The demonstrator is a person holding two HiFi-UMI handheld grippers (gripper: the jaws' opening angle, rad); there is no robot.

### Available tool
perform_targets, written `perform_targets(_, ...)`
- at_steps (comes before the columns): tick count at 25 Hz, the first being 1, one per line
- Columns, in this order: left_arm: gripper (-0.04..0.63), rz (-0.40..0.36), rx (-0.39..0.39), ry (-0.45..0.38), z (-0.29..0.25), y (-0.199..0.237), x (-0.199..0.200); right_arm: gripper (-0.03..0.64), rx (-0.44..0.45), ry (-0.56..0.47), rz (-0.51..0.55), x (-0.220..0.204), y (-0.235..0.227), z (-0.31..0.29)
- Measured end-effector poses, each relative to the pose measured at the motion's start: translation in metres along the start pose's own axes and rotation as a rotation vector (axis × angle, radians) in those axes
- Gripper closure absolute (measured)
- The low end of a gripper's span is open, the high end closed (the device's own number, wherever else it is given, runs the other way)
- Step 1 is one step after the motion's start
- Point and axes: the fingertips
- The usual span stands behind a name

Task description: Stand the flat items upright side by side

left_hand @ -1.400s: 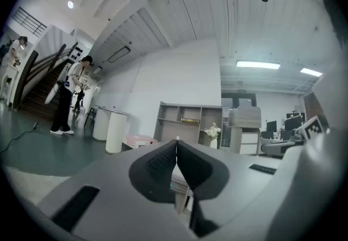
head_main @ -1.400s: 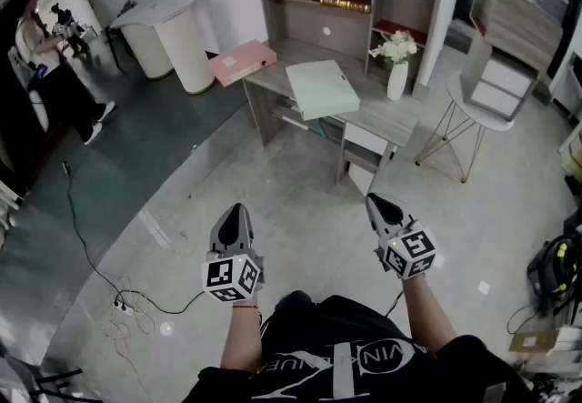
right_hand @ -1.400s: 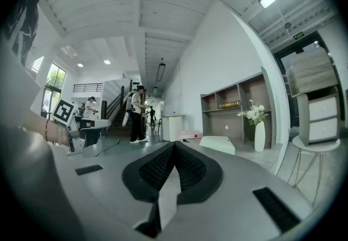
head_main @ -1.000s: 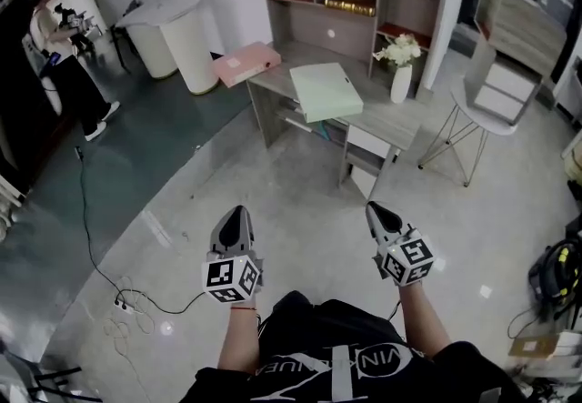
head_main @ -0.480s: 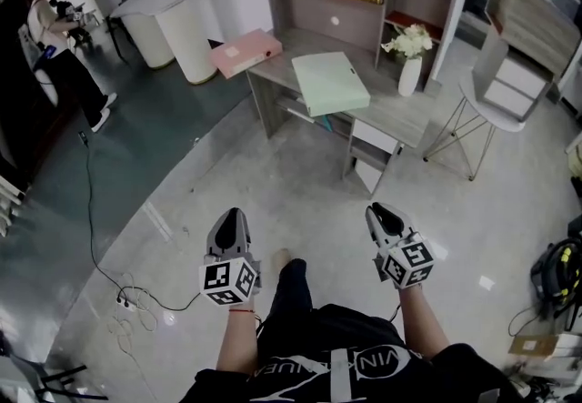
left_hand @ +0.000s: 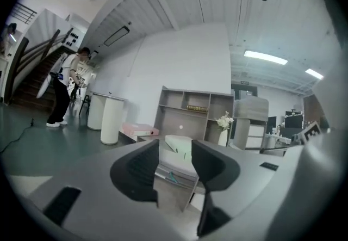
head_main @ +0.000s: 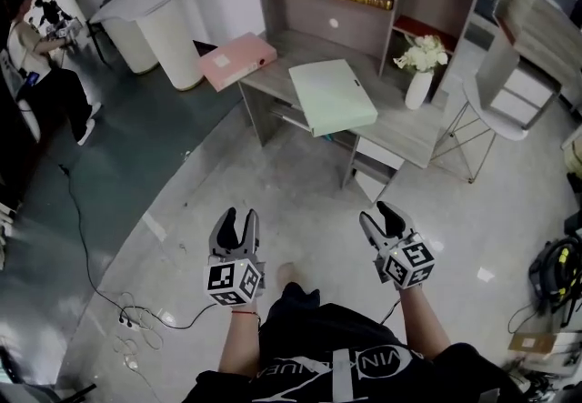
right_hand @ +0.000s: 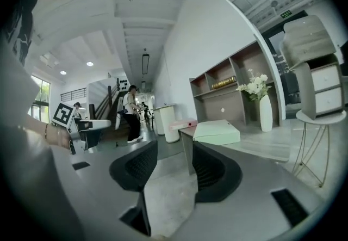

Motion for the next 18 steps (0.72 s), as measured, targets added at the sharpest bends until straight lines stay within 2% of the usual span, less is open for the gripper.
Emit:
perform_targets(12,0.396,0.036,-0.103,0.065,-0.122,0.061,0.013,0.396,-0.110,0.044,-0.042,0.010,-0.021,-0.098)
perform_targets(18,0.396,0.066,-0.134,0.077,-0.162,0.094,0.009,0.393,-0.143,0.050,-0.040,0.010,-0.020,-0.140)
Point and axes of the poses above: the fingertips, and each gripper's own axes: z backward along the fingers, y to its left, x out of its top, and after that the axes turned 1 degree about -y, right-handed
